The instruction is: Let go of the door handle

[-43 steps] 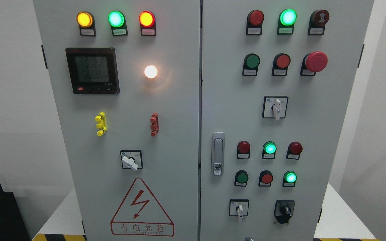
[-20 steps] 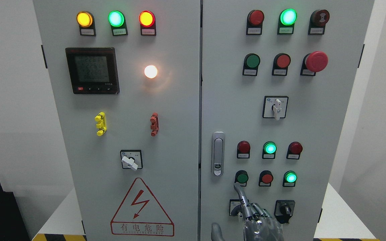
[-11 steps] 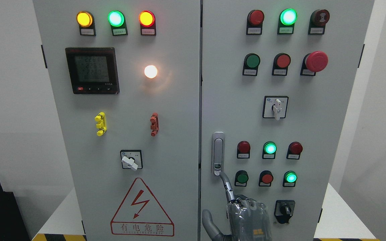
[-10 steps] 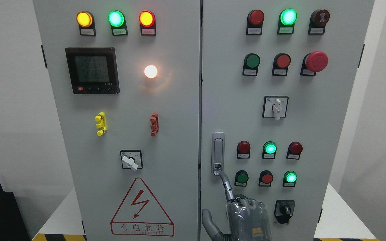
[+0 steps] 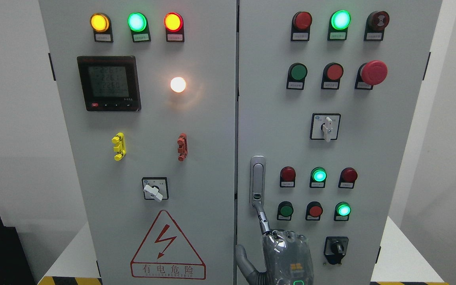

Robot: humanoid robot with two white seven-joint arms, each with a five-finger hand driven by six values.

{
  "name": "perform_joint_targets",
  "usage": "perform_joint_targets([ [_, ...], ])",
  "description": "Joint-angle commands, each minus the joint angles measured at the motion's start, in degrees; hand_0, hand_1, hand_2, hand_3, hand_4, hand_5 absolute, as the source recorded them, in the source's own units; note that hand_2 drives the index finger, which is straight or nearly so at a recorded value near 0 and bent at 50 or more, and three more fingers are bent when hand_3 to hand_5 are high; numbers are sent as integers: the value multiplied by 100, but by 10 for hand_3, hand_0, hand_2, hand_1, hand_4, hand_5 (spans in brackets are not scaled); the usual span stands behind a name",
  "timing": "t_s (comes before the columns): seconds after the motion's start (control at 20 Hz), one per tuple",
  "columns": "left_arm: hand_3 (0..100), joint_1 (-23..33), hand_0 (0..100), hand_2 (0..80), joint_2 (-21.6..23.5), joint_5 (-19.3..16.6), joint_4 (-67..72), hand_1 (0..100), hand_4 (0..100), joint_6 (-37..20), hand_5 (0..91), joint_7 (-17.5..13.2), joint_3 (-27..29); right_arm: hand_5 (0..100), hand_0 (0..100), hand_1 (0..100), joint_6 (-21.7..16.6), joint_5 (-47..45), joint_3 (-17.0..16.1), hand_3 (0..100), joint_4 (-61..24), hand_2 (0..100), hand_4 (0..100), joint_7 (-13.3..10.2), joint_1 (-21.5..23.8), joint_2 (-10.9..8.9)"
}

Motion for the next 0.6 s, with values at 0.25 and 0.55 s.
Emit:
perform_joint_targets([
  [0.25, 0, 0, 120, 0, 0, 3, -88, 389, 0, -2, 0, -4, -70, 991, 388, 384, 117, 70, -17, 1000, 156, 49, 1000, 48, -60, -2],
  [0.55, 0, 0, 120, 0, 0, 3, -88, 389, 0, -2, 0, -4, -70, 988, 385, 379, 117, 70, -96, 1000, 156, 47, 1000, 39, -103, 7],
])
